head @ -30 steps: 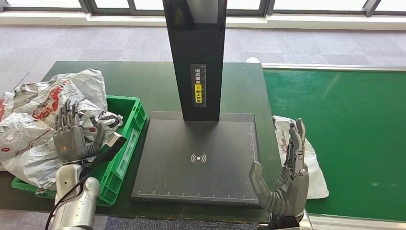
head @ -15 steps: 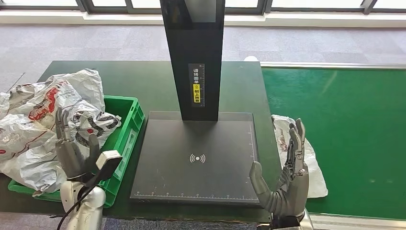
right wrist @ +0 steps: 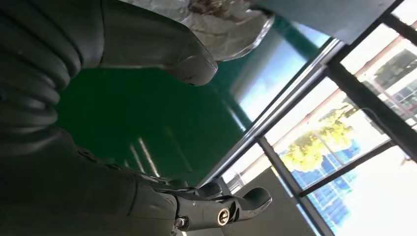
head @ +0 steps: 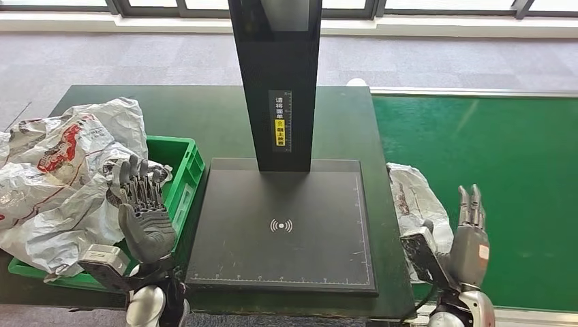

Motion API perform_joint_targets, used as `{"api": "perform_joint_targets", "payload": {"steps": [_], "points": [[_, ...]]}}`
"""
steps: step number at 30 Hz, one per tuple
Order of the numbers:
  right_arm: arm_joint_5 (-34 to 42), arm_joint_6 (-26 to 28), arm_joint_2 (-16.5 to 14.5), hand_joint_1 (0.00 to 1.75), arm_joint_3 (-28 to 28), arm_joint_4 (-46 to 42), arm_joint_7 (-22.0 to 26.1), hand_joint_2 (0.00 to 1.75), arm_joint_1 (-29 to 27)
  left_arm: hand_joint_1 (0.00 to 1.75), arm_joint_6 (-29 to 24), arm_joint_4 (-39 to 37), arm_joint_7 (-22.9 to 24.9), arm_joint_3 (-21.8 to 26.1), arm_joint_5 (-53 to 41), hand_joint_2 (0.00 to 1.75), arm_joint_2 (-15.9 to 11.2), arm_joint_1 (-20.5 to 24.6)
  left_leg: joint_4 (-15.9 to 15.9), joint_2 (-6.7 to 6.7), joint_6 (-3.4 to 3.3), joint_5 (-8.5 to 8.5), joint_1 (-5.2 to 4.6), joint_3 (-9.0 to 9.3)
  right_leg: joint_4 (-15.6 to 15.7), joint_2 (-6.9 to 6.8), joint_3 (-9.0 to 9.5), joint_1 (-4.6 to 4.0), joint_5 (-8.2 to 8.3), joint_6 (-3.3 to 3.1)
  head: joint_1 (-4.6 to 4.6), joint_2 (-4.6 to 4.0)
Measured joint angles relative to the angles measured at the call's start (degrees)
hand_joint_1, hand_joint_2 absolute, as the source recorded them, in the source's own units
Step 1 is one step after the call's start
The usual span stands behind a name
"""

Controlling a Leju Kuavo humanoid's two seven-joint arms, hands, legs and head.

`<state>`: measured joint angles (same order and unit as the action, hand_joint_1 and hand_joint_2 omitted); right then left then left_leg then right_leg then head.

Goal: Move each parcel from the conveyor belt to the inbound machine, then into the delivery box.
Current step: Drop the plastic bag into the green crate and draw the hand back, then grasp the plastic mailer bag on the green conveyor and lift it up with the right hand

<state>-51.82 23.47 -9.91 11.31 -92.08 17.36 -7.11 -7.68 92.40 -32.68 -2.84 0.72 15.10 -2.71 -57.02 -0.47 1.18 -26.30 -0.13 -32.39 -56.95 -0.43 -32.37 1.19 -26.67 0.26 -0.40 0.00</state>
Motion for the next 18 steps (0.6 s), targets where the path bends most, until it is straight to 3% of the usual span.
{"api": "perform_joint_targets", "payload": {"steps": [7, 18], "points": [[-1.9, -1.83, -0.61, 0.0, 6.97, 7.7, -2.06, 1.75, 3.16, 0.0, 3.32, -0.93, 1.06, -1.96, 2.71, 0.0, -0.04, 0.47, -0.02, 0.09, 0.0, -0.02, 0.02, -0.01, 0.0, 0.1, -0.07, -0.03, 0.0, 0.01, 0.01, 0.0], [-12.92, -0.44, -0.21, 0.0, 11.77, 26.61, -6.66, 1.75, 12.17, 0.0, -1.69, -2.64, 0.63, -2.91, -1.41, 0.0, -0.02, 0.87, -0.05, 0.21, 0.01, -0.03, 0.04, 0.01, -0.01, 0.27, -0.1, -0.02, 0.03, 0.01, 0.01, 0.0]]}}
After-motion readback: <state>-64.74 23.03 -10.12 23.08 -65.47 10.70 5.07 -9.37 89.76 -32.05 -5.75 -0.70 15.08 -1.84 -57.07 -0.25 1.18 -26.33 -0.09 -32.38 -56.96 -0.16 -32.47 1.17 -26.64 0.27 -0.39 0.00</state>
